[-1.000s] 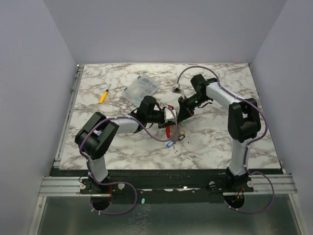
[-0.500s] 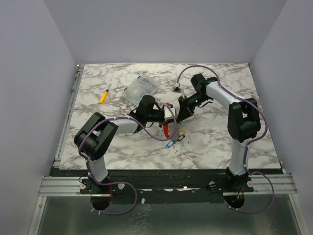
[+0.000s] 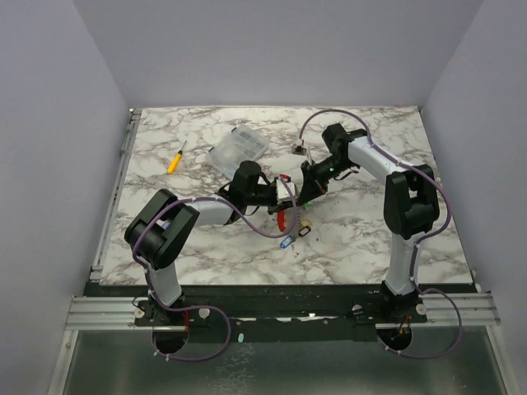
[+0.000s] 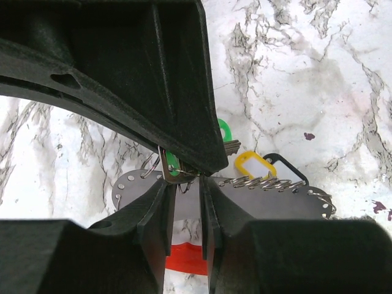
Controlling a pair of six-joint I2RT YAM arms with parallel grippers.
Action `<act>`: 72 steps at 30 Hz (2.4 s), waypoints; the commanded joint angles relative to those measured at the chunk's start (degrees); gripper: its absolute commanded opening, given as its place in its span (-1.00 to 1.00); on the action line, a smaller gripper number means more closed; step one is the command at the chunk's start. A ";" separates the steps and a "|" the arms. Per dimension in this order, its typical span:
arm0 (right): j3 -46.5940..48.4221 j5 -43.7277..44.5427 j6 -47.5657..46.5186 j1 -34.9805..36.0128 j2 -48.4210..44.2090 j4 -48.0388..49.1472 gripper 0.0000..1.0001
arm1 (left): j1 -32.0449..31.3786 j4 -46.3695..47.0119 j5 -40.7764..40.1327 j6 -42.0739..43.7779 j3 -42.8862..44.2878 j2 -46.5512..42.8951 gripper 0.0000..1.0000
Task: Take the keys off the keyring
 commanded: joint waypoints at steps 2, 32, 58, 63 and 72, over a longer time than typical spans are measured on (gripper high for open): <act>1.11 -2.74 -0.49 -0.20 0.36 -1.06 -0.99 | -0.38 0.15 -0.11 0.50 -0.36 0.68 -0.55; -6.04 -10.57 7.24 -4.82 3.33 9.01 -0.99 | 5.95 61.46 3.55 -58.39 -9.69 6.35 -1.00; 6.68 -6.89 -1.99 -2.81 1.84 -6.68 -0.99 | 4.50 -5.10 -3.16 -2.18 -1.75 -6.76 0.05; 5.89 -6.90 -1.06 -1.87 1.24 -5.70 -0.99 | 2.03 -2.39 -5.63 -4.11 -1.15 -5.26 0.10; 5.23 -7.35 -1.13 -1.25 0.51 -5.76 -0.99 | 0.67 0.82 -6.44 -7.08 -0.48 -3.46 -0.22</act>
